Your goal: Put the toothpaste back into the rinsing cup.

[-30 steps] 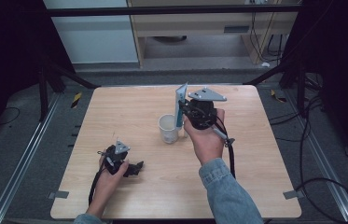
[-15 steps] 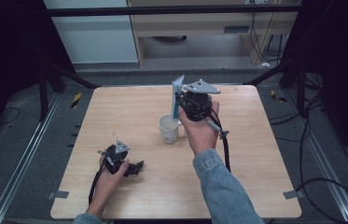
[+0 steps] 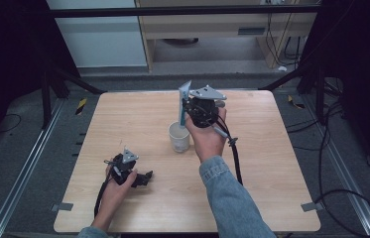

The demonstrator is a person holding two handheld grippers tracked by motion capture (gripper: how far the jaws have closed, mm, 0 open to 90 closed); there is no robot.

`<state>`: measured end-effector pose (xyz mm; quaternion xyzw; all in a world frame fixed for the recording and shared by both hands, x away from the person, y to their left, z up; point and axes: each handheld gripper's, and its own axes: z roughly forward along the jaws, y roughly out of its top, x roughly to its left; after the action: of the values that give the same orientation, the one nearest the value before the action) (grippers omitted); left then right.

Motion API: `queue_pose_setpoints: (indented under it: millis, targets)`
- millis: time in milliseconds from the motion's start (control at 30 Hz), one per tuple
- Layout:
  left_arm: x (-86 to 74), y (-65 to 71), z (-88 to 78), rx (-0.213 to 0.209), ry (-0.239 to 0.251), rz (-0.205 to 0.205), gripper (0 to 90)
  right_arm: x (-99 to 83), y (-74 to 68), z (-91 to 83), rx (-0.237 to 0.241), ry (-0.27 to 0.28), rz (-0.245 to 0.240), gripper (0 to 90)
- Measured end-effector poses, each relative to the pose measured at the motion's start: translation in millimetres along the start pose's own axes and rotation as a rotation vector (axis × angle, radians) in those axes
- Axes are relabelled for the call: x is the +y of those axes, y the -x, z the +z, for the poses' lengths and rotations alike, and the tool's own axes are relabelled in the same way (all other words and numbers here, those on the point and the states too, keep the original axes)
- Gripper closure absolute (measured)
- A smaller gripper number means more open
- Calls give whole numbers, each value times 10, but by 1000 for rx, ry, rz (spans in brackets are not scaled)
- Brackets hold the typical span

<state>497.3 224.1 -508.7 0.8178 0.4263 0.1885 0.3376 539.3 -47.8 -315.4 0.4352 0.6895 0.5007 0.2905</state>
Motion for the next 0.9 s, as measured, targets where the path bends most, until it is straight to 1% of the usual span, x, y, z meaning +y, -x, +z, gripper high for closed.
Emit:
queue_pose_setpoints:
  millis: [167, 200, 333, 467, 900]
  targets:
    - [0, 0, 0, 0, 0, 0, 0, -53, -6, 51, 2, -9, 4, 819]
    - [0, 0, 1, 0, 0, 0, 0, -59, -8, 58, 6, -11, 12, 819]
    - [0, 0, 0, 0, 0, 0, 0, -79, -25, 98, 2, -13, 2, 819]
    - [0, -1, 0, 0, 0, 1, 0, -110, -30, 140, 11, -16, 25, 819]
    - [0, 0, 1, 0, 0, 0, 0, -204, -81, 213, -1, -22, -4, 818]
